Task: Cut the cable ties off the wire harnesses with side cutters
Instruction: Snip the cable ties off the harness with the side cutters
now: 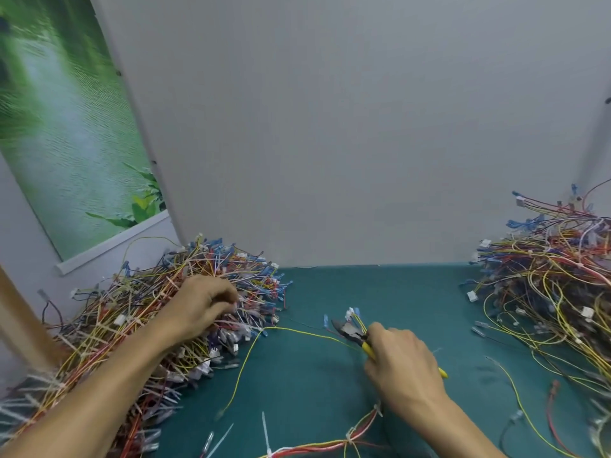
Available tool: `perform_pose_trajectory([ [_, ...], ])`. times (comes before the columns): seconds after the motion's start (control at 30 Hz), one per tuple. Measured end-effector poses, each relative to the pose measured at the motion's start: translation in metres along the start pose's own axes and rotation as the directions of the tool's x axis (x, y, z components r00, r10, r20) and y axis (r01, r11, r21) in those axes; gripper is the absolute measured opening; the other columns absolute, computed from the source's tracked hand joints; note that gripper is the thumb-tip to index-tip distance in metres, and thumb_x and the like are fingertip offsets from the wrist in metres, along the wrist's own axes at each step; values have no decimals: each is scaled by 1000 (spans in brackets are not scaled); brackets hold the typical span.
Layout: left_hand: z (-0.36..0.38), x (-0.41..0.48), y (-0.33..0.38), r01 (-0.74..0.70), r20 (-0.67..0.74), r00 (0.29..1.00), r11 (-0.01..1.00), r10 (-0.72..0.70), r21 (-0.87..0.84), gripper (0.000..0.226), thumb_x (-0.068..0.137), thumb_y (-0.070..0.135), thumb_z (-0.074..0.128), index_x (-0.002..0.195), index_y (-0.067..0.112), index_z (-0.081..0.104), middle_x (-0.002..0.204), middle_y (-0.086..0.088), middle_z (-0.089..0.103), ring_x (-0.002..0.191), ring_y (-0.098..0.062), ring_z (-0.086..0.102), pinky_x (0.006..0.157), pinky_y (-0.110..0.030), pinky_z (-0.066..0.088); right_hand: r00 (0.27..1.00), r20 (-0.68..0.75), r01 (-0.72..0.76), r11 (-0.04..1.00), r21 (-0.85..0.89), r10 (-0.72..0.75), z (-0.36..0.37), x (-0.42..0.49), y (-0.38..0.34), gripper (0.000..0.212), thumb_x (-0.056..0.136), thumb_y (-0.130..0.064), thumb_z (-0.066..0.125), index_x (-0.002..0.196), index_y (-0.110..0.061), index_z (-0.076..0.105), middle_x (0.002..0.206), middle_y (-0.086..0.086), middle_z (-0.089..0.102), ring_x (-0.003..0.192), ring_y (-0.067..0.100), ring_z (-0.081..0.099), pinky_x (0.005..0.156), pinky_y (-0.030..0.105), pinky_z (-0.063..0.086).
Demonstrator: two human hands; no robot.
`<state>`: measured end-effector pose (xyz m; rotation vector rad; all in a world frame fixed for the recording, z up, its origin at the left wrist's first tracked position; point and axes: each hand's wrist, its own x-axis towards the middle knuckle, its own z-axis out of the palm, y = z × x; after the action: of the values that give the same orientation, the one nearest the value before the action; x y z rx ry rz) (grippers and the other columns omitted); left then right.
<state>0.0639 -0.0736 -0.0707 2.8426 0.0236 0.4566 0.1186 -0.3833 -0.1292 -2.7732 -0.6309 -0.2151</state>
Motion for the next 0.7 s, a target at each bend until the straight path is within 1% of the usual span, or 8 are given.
perform_pose_trajectory([
  [0.1,0,4,0,-54,5,999,997,54,46,13,80,19,73,89,28,73,80,29,57,82,16,49,92,-23,35,999,-32,19,1000,20,-19,-3,2,-12,13,85,-15,43,85,-20,32,75,-1,36,77,28,36,62,35,26],
  [0.2,2,5,1,-65,40,997,997,64,39,8,79,28,73,86,31,71,82,24,59,85,10,51,96,-29,34,998,-52,27,999,17,-26,-1,7,-24,17,86,-13,42,79,-18,28,70,-1,31,77,29,36,62,35,25],
  [0.27,1,4,-1,-39,10,999,998,40,-52,11,81,24,72,81,33,67,82,21,61,83,6,54,90,-28,39,998,-46,35,999,10,-35,2,11,-32,15,87,-10,41,81,-18,30,74,3,38,79,30,38,64,34,24],
  [0.37,1,1,-1,69,-17,997,953,-78,-294,17,90,18,61,76,28,62,74,14,63,73,3,58,75,-26,44,999,18,50,997,-51,-49,6,12,-37,16,87,-6,42,97,-18,44,99,8,60,94,31,53,67,34,26],
  [0.43,2,0,-2,97,-36,992,908,-122,-406,21,95,20,53,74,22,58,71,11,61,69,6,57,75,-29,43,997,67,54,993,-101,-47,11,9,-32,20,87,-4,43,100,-19,46,108,8,62,102,30,54,68,34,27],
  [0.5,3,0,-2,103,-49,989,875,-143,-472,25,95,27,50,72,21,57,71,6,62,72,-1,57,77,-35,44,993,110,43,991,-130,-29,14,5,-23,24,87,-3,43,103,-19,49,111,8,62,106,29,55,70,34,29],
  [0.6,1,2,-3,124,-72,974,763,-217,-634,22,92,31,51,76,19,60,72,0,63,73,-23,57,77,-51,47,989,146,14,992,-124,5,16,-1,-7,21,86,-3,43,92,-22,38,111,8,62,108,29,55,71,35,30],
  [0.7,-1,3,-2,132,-121,957,763,-265,-633,20,92,31,51,75,25,61,75,-2,66,73,-27,59,75,-50,48,989,143,-23,991,-134,42,15,-6,9,19,87,-9,45,91,-23,32,112,6,63,108,29,57,70,35,32],
])
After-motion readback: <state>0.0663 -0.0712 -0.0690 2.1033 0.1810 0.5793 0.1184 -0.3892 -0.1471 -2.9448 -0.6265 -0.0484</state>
